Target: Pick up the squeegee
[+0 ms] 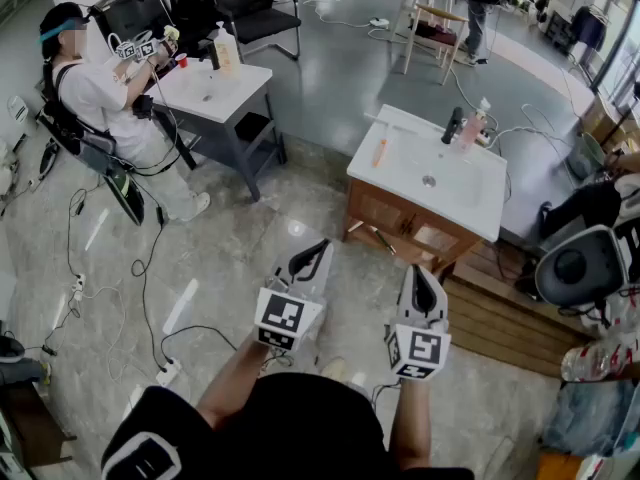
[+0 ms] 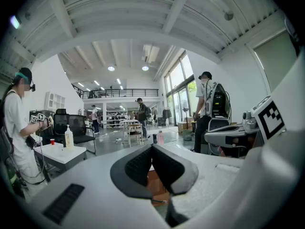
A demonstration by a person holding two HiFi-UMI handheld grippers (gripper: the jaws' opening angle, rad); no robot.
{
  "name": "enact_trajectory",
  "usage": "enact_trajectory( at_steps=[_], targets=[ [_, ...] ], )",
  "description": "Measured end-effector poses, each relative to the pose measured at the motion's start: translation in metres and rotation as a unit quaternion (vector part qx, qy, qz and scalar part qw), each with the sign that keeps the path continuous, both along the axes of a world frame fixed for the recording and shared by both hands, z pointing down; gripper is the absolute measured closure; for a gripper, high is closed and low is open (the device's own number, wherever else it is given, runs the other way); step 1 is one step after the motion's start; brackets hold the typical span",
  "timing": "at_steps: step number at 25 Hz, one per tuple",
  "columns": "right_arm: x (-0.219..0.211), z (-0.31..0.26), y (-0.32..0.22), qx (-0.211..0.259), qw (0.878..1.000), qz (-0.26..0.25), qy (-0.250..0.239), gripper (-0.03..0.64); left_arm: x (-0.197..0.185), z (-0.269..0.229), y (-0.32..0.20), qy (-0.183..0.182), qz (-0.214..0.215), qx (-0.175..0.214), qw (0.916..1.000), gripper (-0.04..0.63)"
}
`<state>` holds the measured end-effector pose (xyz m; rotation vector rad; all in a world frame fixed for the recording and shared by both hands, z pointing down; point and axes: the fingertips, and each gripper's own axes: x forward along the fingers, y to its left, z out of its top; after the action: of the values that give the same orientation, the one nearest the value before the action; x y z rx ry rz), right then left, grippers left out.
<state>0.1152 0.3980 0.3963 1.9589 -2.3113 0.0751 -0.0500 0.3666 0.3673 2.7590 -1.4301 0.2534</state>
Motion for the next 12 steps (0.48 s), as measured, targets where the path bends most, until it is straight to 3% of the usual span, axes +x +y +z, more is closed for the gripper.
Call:
enact_trajectory(
  at_steps=[12],
  targets=[
    [0.006, 0.009, -0.068, -0.016, 1.0, 0.005, -0.007, 0.619, 0.005, 0.006, -0.065, 0.001, -0.005, -0.013, 0.9999, 0.594]
  ],
)
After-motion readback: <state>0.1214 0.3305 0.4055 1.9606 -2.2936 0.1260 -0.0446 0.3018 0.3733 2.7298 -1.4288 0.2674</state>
